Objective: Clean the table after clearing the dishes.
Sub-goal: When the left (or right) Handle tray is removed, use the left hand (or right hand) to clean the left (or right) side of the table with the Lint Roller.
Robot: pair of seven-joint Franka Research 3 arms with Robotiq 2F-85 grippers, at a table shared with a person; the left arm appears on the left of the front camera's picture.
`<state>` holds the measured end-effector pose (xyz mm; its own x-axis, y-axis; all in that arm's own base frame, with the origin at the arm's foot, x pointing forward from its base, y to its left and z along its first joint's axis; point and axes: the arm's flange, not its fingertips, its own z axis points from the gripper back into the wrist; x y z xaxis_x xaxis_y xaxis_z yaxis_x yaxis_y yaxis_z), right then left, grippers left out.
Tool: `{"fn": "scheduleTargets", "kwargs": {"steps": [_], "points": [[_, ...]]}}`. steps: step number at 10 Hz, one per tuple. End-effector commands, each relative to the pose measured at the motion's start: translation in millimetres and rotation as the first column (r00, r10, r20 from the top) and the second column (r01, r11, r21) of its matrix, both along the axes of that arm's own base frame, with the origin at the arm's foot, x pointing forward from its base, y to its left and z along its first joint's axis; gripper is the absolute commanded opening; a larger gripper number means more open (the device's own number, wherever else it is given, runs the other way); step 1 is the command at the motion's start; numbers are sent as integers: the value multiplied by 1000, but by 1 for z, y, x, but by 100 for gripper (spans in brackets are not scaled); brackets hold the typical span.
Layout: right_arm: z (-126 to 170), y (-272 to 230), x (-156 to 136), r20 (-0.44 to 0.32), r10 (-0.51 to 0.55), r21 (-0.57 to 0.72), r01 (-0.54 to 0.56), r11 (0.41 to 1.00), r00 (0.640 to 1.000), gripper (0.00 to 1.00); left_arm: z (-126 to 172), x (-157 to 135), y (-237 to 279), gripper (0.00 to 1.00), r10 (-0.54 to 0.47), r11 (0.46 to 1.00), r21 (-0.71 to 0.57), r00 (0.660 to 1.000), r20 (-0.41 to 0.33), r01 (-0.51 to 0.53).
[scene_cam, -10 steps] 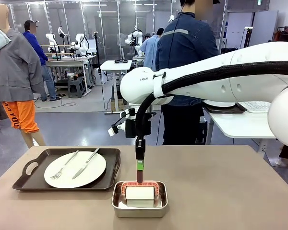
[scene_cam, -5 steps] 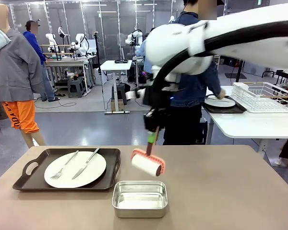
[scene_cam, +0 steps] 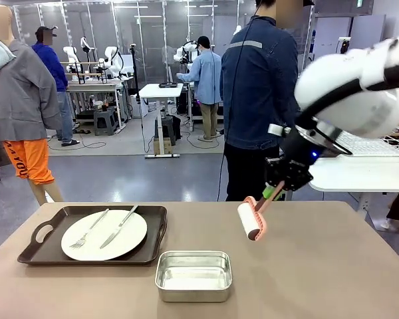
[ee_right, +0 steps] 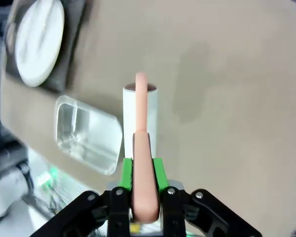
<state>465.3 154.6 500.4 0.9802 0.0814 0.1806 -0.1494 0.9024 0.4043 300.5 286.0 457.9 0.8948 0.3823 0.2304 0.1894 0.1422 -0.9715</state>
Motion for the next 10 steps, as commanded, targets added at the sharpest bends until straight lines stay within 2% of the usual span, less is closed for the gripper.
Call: {"fn": "scheduleTargets", "kwargs": {"steps": [1,2,3,4,7,8,9,10], "points": [[-22,3,-2,20,-203,62,201,978,979,0,2,-4,1,100,-7,1000,-4,1000,3,7],[-28,-4,6,21,-251,96,247,964,968,0,2,-4,1,100,-7,1000,-4,1000,3,7],[-32,-1,12,14,-150,78,148,986,989,0,2,-4,1,100,-7,1000,-4,1000,3,7],[-26,-18,2,4,-187,62,186,980,982,0,2,-4,1,100,-7,1000,-4,1000,3,7],[-26,-18,2,4,-187,62,186,980,982,0,2,-4,1,100,-7,1000,-4,1000,3,7],[-32,-16,6,0,-194,66,193,979,981,21,2,-4,1,100,-7,1000,-4,1000,3,7],[-44,-23,31,-50,-177,156,183,971,983,21,2,-4,1,100,-7,1000,-4,1000,3,7],[-62,-29,47,-59,-184,202,192,960,981,21,2,-4,1,100,-7,1000,-4,1000,3,7]]}}
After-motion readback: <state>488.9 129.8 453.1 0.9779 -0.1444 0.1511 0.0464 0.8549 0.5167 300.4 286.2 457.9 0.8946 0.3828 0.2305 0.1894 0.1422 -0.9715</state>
